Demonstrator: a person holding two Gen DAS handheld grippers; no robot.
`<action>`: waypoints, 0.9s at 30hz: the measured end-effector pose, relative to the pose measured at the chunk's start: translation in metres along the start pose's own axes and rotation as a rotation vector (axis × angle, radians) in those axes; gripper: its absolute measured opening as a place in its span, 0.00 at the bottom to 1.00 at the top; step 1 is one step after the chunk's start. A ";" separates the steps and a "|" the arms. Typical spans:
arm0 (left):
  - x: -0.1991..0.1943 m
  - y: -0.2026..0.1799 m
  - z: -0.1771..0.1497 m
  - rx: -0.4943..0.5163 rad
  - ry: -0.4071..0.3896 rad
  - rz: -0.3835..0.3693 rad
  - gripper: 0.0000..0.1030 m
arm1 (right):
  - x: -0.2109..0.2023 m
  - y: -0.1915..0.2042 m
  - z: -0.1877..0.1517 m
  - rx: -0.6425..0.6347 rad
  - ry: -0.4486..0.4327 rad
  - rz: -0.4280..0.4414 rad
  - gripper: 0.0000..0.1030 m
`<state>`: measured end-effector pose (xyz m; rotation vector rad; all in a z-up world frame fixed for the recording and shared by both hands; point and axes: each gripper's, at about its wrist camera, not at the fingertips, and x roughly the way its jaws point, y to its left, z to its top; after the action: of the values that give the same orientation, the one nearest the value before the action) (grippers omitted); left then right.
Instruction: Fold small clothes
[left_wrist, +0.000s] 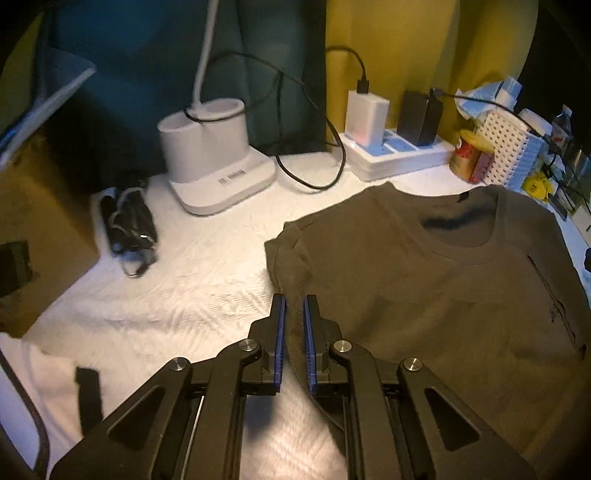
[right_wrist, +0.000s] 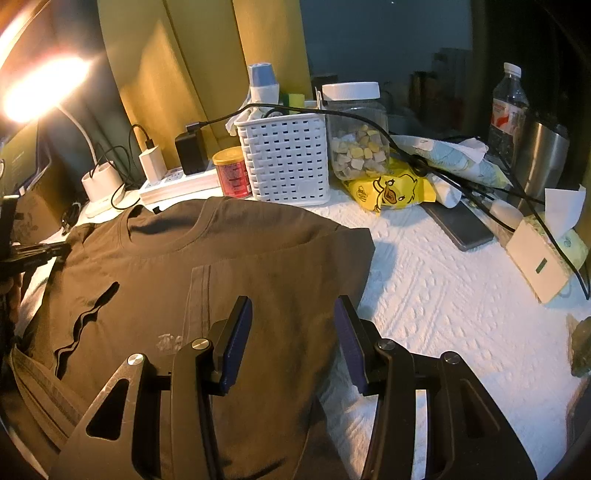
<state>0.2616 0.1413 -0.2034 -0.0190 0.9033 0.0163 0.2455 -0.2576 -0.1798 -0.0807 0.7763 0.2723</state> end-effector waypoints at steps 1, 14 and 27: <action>0.003 0.002 0.000 -0.001 -0.008 0.000 0.09 | 0.001 0.000 0.000 0.001 0.002 0.000 0.48; -0.008 0.033 -0.015 -0.073 -0.023 0.098 0.05 | 0.037 -0.033 0.019 0.023 0.066 -0.029 0.48; 0.007 0.030 -0.009 -0.087 -0.005 0.041 0.06 | 0.094 -0.053 0.045 0.027 0.123 0.130 0.06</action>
<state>0.2582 0.1707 -0.2148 -0.0809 0.8975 0.0935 0.3546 -0.2806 -0.2149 -0.0213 0.9091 0.3823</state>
